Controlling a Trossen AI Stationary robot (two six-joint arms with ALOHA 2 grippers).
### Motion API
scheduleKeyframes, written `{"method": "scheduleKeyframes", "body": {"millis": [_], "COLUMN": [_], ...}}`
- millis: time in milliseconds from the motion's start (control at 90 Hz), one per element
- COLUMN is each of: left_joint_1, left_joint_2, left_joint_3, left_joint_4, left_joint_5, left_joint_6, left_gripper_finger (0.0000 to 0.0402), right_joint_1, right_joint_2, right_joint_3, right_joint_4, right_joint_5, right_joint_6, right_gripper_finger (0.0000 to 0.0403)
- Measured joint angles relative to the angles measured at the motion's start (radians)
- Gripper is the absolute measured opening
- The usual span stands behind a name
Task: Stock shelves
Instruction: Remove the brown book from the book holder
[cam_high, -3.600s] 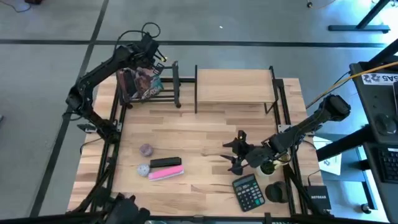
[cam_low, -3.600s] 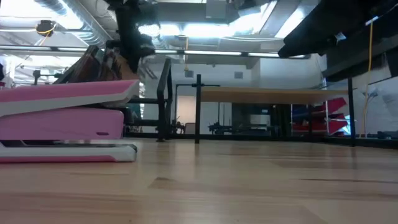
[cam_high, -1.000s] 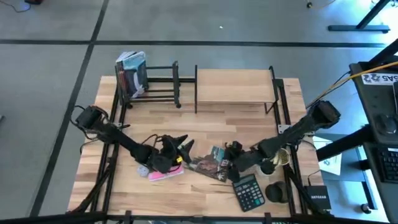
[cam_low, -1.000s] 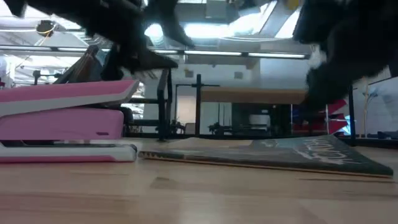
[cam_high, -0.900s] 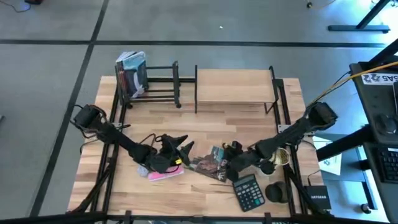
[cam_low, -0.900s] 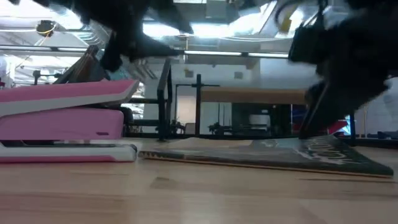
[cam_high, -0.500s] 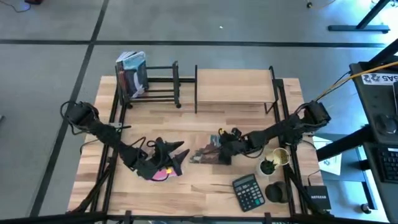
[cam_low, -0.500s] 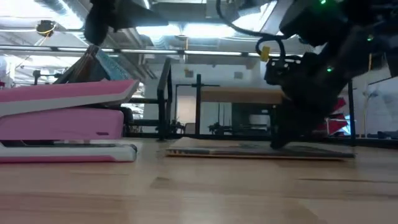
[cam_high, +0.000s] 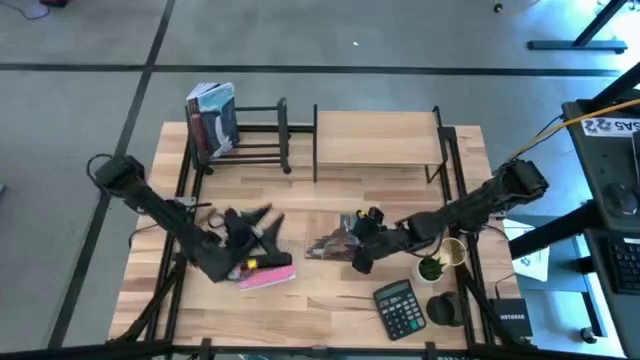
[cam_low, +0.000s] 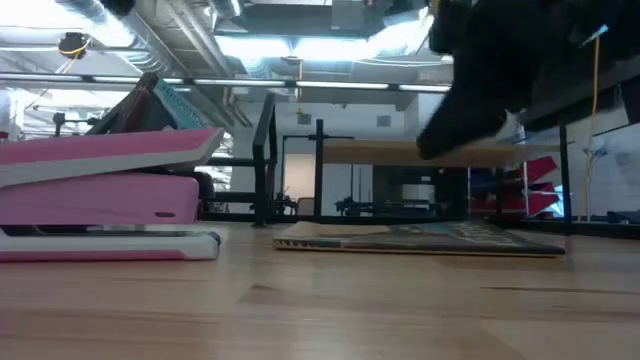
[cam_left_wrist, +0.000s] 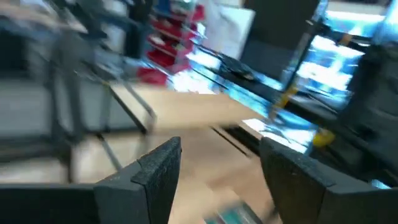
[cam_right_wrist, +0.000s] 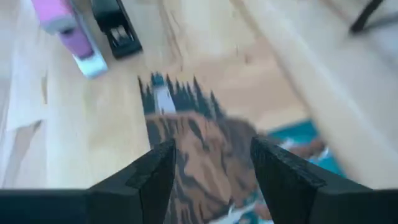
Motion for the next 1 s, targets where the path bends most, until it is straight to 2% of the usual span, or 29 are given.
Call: {"method": "scheduleKeyframes", "body": {"millis": [122,256,422,556,744,900,1000], "left_joint_1": [0.085,0.199,0.312,0.361,0.401,0.425,0.433], "left_joint_2": [-0.159,-0.265,-0.305,-0.294,-0.236,-0.19,-0.182], "left_joint_3": [0.068,0.154,0.225,0.223,0.217,0.217,0.217], "left_joint_4": [0.007,0.003,-0.001,-0.015,-0.014,-0.015,-0.044], "left_joint_5": [-0.003,-0.003,-0.004,0.0,-0.001,0.0,0.0], "left_joint_6": [0.287,0.638,0.838,0.9,0.911,0.807,0.792], "left_gripper_finger": [0.0176,0.0164,0.0159,0.0159,0.0159,0.0159,0.0159], "right_joint_1": [-0.003,-0.003,-0.003,-0.003,-0.003,-0.003,-0.003], "right_joint_2": [0.011,0.031,0.072,0.097,0.106,0.106,0.106], "right_joint_3": [0.003,0.003,0.003,0.003,0.003,0.003,0.003], "right_joint_4": [0.012,0.014,0.022,0.024,0.029,0.056,0.064], "right_joint_5": [0.003,0.002,-0.016,-0.041,-0.051,-0.052,-0.059], "right_joint_6": [-0.022,-0.024,-0.023,-0.022,-0.021,-0.021,-0.021], "right_gripper_finger": [0.0195,0.0195,0.0195,0.0195,0.0195,0.0195,0.0195]}}
